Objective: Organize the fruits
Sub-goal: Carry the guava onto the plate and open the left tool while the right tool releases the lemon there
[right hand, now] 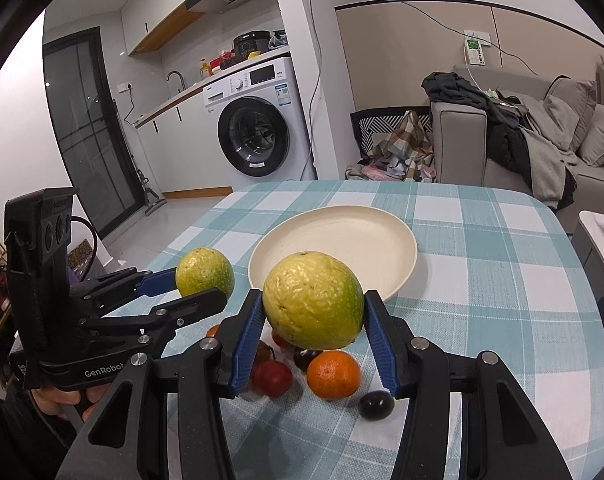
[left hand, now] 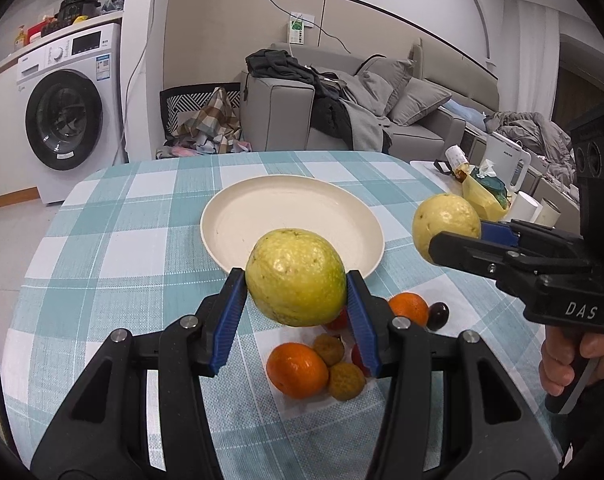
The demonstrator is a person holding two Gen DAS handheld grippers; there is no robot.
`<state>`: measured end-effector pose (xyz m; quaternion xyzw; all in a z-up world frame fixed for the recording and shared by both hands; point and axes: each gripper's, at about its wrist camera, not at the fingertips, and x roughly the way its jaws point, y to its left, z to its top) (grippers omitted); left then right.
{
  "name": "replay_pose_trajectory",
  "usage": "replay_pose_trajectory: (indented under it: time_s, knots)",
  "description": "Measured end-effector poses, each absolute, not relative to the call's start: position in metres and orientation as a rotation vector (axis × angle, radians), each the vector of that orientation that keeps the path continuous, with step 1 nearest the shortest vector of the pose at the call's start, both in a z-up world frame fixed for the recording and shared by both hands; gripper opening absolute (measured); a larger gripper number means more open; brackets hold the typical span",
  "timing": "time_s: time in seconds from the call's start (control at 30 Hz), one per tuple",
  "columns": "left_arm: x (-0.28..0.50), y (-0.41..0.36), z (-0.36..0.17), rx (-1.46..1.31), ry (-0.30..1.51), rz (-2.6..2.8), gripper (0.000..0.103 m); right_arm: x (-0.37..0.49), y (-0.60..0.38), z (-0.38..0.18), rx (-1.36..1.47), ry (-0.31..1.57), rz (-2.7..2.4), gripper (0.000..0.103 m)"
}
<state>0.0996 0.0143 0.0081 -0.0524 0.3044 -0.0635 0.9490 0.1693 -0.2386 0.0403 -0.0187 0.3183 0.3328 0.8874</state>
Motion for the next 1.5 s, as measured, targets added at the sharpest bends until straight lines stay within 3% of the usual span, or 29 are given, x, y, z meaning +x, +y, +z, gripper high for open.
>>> replay_pose_trajectory:
  time_s: [1.5]
  knots:
    - [0.174,0.020,-0.033,-0.107,0.707,-0.090,0.048,0.235,-0.209,-0.006,-0.056,0.813,0.675,0.051]
